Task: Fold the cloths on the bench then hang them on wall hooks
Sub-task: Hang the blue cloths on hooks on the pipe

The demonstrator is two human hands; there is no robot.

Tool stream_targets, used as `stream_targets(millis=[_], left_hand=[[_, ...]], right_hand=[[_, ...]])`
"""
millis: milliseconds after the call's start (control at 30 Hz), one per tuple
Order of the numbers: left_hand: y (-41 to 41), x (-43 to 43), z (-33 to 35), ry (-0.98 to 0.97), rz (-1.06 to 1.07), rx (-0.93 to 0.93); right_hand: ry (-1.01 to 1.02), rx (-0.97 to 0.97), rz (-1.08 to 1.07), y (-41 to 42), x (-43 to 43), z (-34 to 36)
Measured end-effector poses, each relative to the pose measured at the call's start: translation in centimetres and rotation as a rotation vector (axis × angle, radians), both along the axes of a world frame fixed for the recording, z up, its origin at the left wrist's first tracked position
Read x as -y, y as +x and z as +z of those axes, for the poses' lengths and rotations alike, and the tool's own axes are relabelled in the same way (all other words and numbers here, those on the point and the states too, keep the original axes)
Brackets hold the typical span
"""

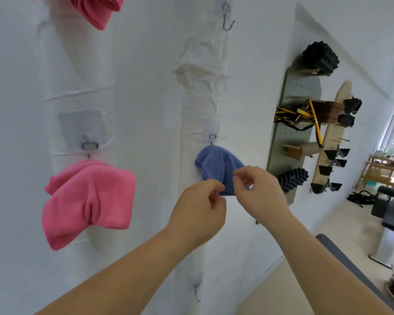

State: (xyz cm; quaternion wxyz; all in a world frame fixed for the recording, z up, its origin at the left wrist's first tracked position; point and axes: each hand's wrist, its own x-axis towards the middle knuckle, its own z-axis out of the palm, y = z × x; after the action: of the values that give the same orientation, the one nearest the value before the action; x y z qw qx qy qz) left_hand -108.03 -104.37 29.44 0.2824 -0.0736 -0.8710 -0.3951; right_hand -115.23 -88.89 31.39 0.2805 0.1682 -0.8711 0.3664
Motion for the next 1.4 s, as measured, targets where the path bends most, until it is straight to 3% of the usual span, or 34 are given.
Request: stream_targets(millis=[100, 367, 567, 667, 933, 1233, 1400], left_hand=[[2.7, -0.4, -4.7, 0.069, -0.075, 0.114], [9.7, -0.6, -19.8, 0.049, -0.195, 0.509], [17.5, -0.8, -29.1, -0.025, -0.380, 0.749], [22.9, -1.5, -33.1, -0.047, -0.509, 0.889], [38.2, -5.8, -39.2, -0.109, -0.791, 1.180], [51.8, -14.7, -43.3, -0.281, -0.923, 1.376], [57.3, -19.4, -44.7, -0.345, -0.930, 1.469]], right_hand=[[-0.086, 0.106, -0.035, 4.0, -1.4, -5.2], [-0.156, 0.646, -0.055, 14.5, -3.5, -20.9], [-0.155, 0.885, -0.246, 25.6, -3.8, -30.3], [-0.282, 1.004, -0.343, 32.9, -3.7, -33.2], [-0.424, 1.063, -0.689, 53.5, -7.7, -38.4], [-0.369, 1.022, -1.075, 71.5, -15.7, -45.1], [-0.362, 1.181, -1.023, 76.9, -18.3, -48.5]])
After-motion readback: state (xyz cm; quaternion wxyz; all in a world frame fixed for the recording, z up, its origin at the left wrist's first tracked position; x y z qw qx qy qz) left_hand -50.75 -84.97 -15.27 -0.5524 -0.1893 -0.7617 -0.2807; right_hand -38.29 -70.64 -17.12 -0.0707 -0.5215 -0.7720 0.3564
